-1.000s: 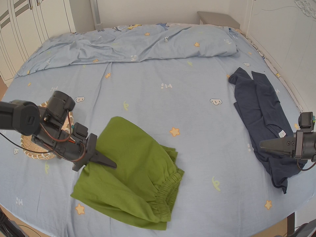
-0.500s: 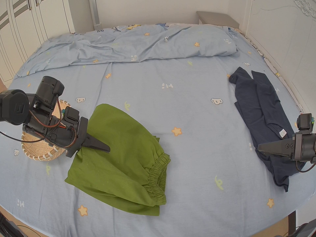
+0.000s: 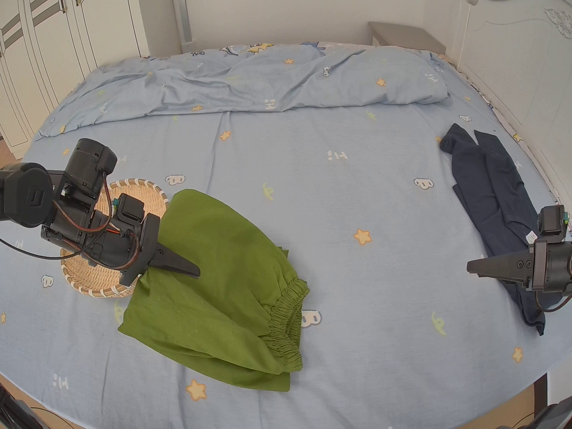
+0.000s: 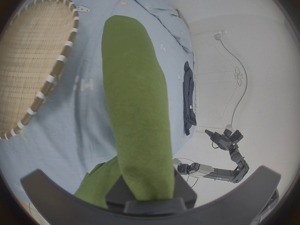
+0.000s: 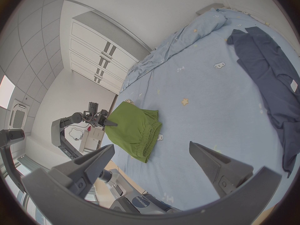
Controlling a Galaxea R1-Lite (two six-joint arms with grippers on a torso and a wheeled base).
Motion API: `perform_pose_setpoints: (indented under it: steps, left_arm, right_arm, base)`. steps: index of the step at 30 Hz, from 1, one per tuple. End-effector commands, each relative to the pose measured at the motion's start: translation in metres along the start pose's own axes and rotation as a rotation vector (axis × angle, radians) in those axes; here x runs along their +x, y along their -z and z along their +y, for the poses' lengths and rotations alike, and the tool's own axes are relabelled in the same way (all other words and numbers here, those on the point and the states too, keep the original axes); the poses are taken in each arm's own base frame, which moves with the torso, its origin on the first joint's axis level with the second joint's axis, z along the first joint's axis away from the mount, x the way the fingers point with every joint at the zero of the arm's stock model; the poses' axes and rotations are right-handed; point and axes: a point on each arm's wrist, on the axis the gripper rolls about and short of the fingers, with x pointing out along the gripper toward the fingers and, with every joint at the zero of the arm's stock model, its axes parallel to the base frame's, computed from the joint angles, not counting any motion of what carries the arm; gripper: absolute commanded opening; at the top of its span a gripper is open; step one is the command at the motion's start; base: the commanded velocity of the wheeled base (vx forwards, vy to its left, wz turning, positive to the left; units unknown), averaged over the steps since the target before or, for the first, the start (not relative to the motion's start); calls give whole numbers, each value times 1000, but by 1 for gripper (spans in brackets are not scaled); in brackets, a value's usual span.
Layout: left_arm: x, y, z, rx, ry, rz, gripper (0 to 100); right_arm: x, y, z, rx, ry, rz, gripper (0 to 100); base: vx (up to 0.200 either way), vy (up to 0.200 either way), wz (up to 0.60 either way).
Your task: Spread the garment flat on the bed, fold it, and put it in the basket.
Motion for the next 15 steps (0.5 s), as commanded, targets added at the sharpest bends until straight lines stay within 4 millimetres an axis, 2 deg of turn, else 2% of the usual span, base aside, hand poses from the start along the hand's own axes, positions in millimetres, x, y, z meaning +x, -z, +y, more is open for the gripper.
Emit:
perform_pose_setpoints:
  steps: [1,5,10,15]
  left_arm:
    - [1,1,0,4,-2,5,0]
    - [10,9,-6,85,6,47,0]
    - [25,22,-37,245,55,96,0]
    - [19,19,-58,348,53,56,0]
  right_arm:
    - [0,0,0,-1,1,-1,100]
    - [-1,-1,1,-4,-1,-6,100]
    - [1,0,0,-1,2,0,100]
    - [1,0,-1,0,6,1,100]
  base:
    - [0,200,0]
    - [0,0,0]
    - [0,0,0]
    - [0,0,0]
